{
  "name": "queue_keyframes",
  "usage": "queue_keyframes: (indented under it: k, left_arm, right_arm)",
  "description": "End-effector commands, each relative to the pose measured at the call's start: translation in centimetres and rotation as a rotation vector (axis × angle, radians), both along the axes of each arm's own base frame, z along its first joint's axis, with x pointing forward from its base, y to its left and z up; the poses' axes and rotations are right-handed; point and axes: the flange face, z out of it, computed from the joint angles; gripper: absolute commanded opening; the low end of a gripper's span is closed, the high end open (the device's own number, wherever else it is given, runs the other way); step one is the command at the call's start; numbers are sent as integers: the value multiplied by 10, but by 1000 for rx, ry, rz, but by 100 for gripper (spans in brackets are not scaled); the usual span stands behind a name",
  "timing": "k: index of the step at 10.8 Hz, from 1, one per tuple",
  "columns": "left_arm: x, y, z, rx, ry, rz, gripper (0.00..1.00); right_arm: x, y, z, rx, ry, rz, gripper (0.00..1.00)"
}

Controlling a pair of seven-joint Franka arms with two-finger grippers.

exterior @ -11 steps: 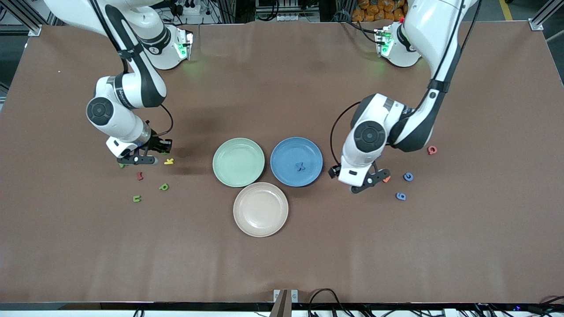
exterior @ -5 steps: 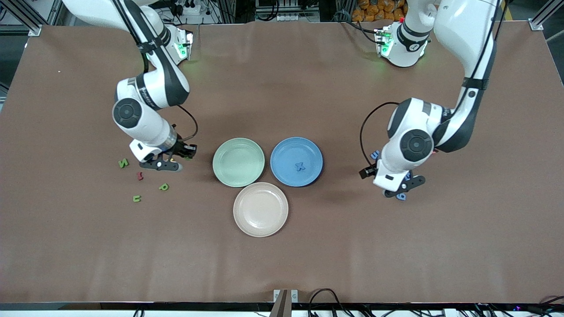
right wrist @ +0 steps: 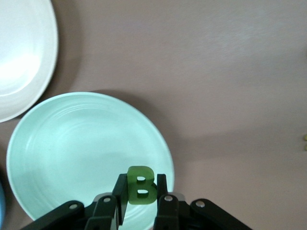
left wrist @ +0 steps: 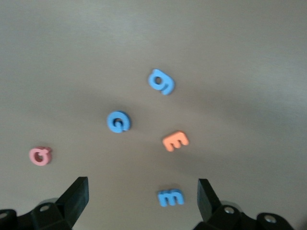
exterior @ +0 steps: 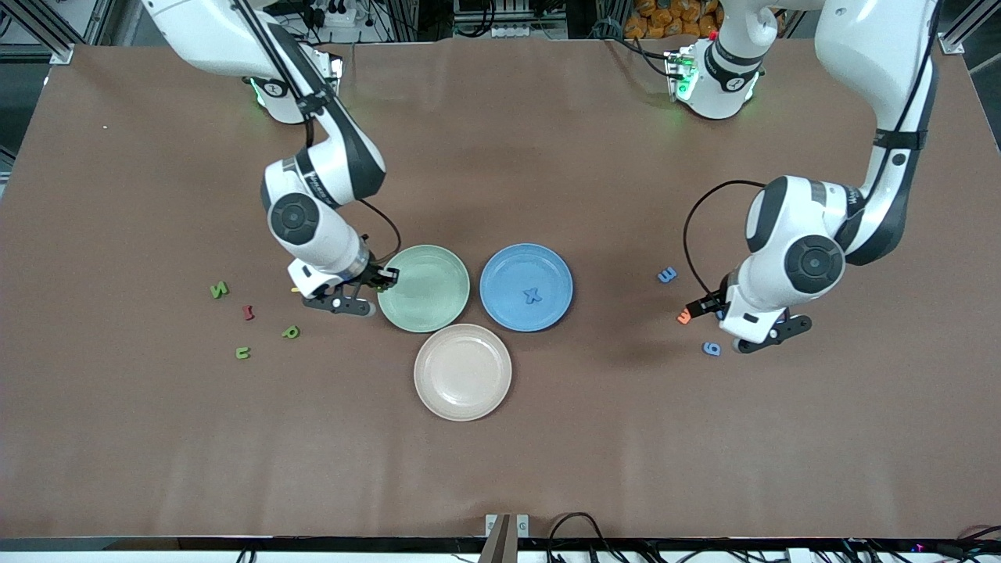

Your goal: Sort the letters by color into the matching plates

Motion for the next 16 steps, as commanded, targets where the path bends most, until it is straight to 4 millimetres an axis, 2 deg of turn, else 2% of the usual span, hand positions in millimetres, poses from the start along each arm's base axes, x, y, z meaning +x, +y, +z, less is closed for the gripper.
queue_keyframes:
  k: [1,2,3,4,5,7,9,11,13,16]
  left_arm:
    - [-20,37,-6,19,-16,32,100]
    - [-22,44,-14,14,-34,52,100]
    - [-24,54,-21,18,-54,102,100]
    - [-25,60,-27,18,-82,151,100]
    - [-27,59,-36,11,-106,188,100]
    - [-26,59,-52,4,-155,308,100]
    - [-24,56,-73,8,-174,458,100]
    - [-22,56,-86,4,-199,563,100]
    - [-25,53,-102,11,-184,581,100]
    - [-30,56,-118,22,-167,588,100]
  right_arm:
    - [4,41,-13,2,9,-39,22]
    - [0,48,-16,0,14,-38,23]
    - [-2,51,-18,-2,17,-32,34]
    - [-3,52,-20,-5,16,-27,75]
    - [-3,52,-19,-11,11,-15,100]
    - [-2,52,-16,-45,-22,34,100]
    - [4,39,-12,-51,-27,31,100]
    - [22,4,-7,-68,-46,68,100]
    - [37,-28,3,-64,-58,80,100]
    - [62,-98,7,-70,-64,-4,100]
